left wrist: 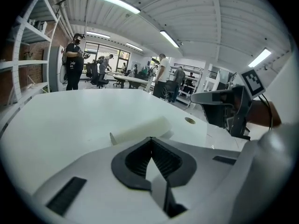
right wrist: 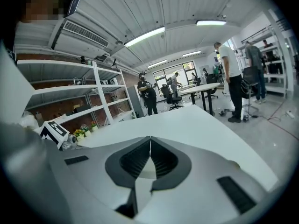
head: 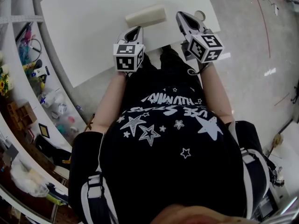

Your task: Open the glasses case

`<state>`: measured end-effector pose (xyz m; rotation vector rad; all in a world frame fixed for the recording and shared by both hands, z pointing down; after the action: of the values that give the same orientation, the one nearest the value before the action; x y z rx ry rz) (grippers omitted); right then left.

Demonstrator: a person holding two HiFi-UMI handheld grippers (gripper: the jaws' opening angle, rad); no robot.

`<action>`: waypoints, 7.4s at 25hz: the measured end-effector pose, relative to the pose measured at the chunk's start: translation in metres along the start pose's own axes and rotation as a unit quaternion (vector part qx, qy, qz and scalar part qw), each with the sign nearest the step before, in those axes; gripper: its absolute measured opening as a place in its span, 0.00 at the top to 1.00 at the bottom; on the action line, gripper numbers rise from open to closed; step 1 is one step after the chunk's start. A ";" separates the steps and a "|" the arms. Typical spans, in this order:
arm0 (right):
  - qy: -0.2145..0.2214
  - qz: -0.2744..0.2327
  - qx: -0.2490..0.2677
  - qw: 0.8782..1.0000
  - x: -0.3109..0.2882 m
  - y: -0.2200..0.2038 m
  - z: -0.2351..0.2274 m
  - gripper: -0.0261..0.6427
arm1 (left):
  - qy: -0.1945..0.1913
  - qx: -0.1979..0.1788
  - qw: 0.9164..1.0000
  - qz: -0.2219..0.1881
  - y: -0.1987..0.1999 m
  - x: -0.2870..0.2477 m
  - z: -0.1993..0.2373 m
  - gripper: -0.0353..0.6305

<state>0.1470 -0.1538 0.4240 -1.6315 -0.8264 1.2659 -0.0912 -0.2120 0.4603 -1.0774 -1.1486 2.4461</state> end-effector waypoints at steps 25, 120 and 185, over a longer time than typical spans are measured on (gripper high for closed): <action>0.249 0.095 0.289 0.920 -0.065 0.011 -0.026 0.94 | 0.146 0.082 0.986 0.002 -0.013 -0.041 -0.017 0.93; 0.336 0.101 0.334 0.875 -0.144 0.033 -0.041 0.65 | 0.136 0.091 0.987 0.002 -0.012 -0.024 -0.007 0.93; 0.185 -0.015 0.140 0.973 0.249 -0.082 -0.014 0.91 | 0.004 0.039 0.983 -0.178 -0.101 0.169 -0.206 0.93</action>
<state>0.2255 0.0963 0.4070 -1.5522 -0.4199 0.9656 -0.0741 0.0540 0.3594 -0.7797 -1.1207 2.1850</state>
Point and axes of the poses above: the fingertips, and each gripper's own axes: x backward along the fingers, z to its left, y out of its top, the point moved 10 cm from there along x, backward along the fingers, and after that the axes turned 13 degrees about x, right-handed, at the moved point
